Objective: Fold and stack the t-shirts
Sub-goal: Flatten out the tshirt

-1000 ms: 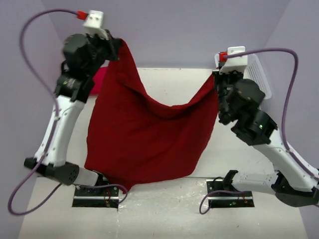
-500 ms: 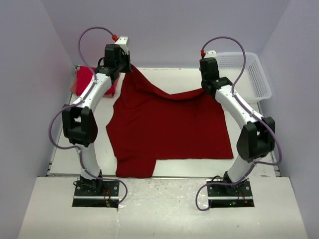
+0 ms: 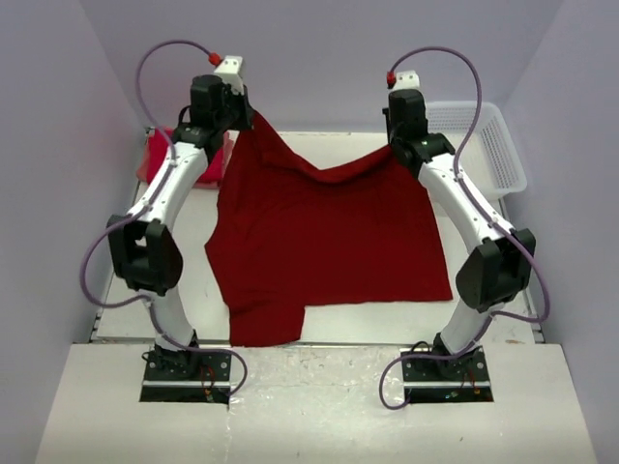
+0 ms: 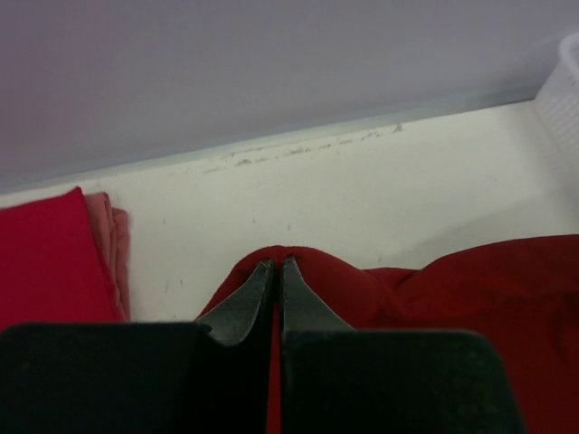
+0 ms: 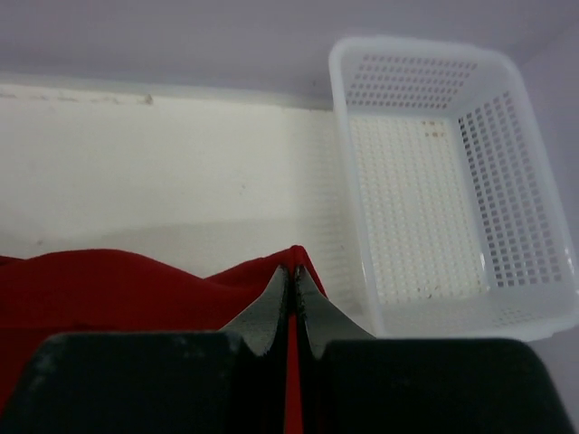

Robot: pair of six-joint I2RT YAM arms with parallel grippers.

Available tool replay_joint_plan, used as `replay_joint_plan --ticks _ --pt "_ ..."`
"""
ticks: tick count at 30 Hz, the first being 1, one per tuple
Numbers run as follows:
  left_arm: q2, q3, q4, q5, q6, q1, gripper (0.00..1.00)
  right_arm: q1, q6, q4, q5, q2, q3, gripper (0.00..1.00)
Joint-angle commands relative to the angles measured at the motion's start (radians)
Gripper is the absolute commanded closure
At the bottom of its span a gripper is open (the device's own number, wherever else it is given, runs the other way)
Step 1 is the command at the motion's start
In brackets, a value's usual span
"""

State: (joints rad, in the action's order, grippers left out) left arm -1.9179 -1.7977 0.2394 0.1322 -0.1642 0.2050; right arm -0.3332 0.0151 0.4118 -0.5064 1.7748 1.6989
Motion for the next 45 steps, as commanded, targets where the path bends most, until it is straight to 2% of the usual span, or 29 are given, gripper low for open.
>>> replay_joint_plan --ticks 1,5,9,14,18,24,27,29,31,32,37,38,40,41,42,43,45 --pt "0.244 -0.071 -0.022 0.037 0.018 -0.004 1.00 -0.056 0.048 0.016 -0.017 -0.170 0.122 1.00" --pt "0.445 -0.100 0.067 0.037 0.026 -0.004 1.00 -0.144 0.091 0.070 -0.030 -0.299 0.157 1.00" --pt "0.641 -0.069 0.100 -0.023 0.026 -0.004 1.00 -0.225 0.080 0.113 -0.044 -0.464 0.130 1.00" --pt "0.889 -0.081 0.152 -0.052 0.005 -0.003 1.00 -0.443 0.074 0.186 -0.020 -0.684 0.123 1.00" --pt "0.993 -0.159 0.187 -0.065 -0.009 -0.003 1.00 -0.546 0.023 0.236 0.057 -0.778 0.168 1.00" --pt "1.004 -0.270 0.215 -0.039 -0.018 -0.004 1.00 -0.560 -0.004 0.208 0.196 -0.833 0.174 1.00" --pt "0.936 -0.285 0.225 -0.029 -0.017 -0.004 1.00 -0.558 0.028 0.171 0.151 -0.775 0.176 1.00" --pt "0.848 -0.287 0.230 -0.039 -0.003 -0.004 1.00 -0.558 0.089 0.132 0.053 -0.730 0.171 1.00" --pt "0.737 -0.290 0.225 -0.092 0.018 -0.004 1.00 -0.543 0.188 -0.002 -0.015 -0.653 0.156 1.00" --pt "0.699 -0.290 0.216 -0.112 0.028 -0.004 1.00 -0.523 0.207 -0.025 -0.036 -0.612 0.198 1.00" --pt "0.458 -0.320 0.121 -0.192 0.058 -0.006 1.00 -0.266 0.190 -0.027 0.098 -0.327 0.441 1.00" --pt "0.348 -0.403 0.127 -0.198 0.063 -0.012 1.00 -0.238 0.198 -0.025 0.103 -0.213 0.543 1.00" --pt "0.236 -0.489 0.103 -0.210 0.069 -0.035 1.00 -0.149 0.195 -0.009 0.159 -0.096 0.657 1.00" --pt "0.124 -0.591 0.092 -0.197 0.068 -0.050 1.00 -0.124 0.192 0.002 0.184 0.016 0.776 1.00" --pt "0.068 -0.650 0.086 -0.194 0.069 -0.074 1.00 -0.097 0.189 0.005 0.210 0.067 0.824 1.00" --pt "-0.040 -0.772 0.083 -0.184 0.066 -0.088 1.00 -0.060 0.195 0.016 0.236 0.116 0.928 1.00" --pt "-0.098 -0.821 0.057 -0.141 0.040 -0.133 1.00 -0.037 0.210 0.003 0.252 0.190 0.952 1.00"
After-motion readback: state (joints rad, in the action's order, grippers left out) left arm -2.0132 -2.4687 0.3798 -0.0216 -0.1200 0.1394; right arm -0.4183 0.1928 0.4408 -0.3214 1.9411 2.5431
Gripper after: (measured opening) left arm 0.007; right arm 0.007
